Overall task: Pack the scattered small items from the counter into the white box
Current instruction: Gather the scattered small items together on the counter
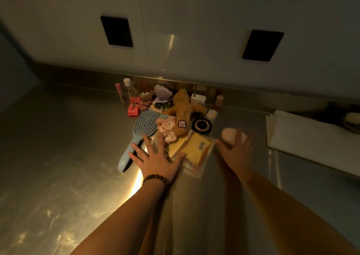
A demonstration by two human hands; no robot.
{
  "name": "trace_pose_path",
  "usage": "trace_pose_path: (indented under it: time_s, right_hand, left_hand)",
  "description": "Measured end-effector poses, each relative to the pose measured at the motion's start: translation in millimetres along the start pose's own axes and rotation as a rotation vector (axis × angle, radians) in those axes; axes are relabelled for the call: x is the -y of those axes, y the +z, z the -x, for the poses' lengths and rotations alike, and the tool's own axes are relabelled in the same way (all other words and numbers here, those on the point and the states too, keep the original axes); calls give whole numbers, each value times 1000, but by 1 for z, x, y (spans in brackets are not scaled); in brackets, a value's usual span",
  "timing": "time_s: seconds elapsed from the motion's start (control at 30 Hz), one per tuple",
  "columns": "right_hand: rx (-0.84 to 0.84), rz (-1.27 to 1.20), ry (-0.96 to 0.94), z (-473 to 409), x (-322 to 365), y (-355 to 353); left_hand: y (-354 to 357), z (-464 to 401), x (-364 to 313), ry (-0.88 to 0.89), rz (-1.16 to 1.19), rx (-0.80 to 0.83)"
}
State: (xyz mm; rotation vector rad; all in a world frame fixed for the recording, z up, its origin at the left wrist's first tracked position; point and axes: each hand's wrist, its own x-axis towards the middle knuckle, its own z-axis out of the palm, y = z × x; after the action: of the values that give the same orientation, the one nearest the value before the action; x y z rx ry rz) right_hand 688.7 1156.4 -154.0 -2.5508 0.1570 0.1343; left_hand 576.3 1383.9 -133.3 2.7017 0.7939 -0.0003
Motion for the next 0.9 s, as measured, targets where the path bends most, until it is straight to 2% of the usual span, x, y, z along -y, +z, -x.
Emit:
trace_pose_path:
  time_s: [0.4,0.57,0.77,0.9]
  right_hand:
    - [103,52,-142,-6,73,27]
    - [92,65,-166,5,68,5]
    - [78,-16,-233,50,44,-27]
    - [37,-26,-234,80,17,-47]
  left_hand:
    - [0,-2,-3,0,-75,35]
    - [-9,2,0,21,-26,41]
    - [-38,29,-8,164,58,-59]
    - [-50,58,-23,198,62,-62]
